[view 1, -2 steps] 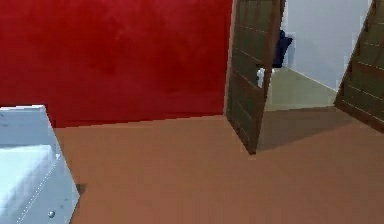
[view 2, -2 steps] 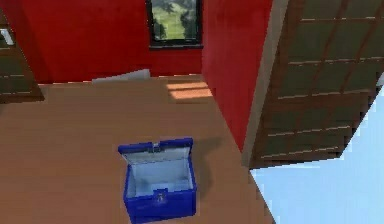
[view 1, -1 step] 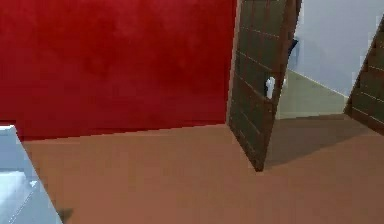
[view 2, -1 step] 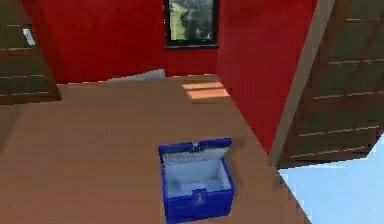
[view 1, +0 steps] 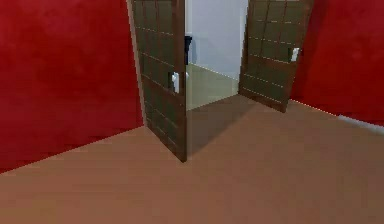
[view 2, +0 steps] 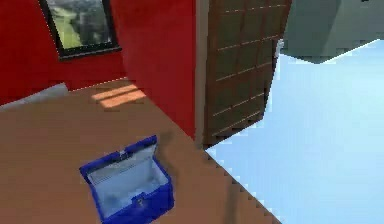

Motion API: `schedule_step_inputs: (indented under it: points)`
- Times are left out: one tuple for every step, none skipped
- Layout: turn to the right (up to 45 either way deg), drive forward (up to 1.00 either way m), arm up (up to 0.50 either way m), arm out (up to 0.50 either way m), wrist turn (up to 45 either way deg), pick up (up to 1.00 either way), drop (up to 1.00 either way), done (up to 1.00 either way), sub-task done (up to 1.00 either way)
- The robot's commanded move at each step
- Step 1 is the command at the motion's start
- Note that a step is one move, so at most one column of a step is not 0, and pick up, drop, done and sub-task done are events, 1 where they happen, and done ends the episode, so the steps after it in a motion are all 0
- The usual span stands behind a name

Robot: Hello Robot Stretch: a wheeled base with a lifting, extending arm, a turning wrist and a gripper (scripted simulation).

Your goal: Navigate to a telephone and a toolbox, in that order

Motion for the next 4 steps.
schedule_step_inputs:
  points:
    - [0.0,0.95,0.0,0.0,0.0,0.0,0.0,0.0,0.0]
    - [45.0,0.0,0.0,0.0,0.0,0.0,0.0,0.0,0.0]
    - [12.0,0.0,0.0,0.0,0.0,0.0,0.0,0.0,0.0]
    - [0.0,0.05,0.0,0.0,0.0,0.0,0.0,0.0,0.0]
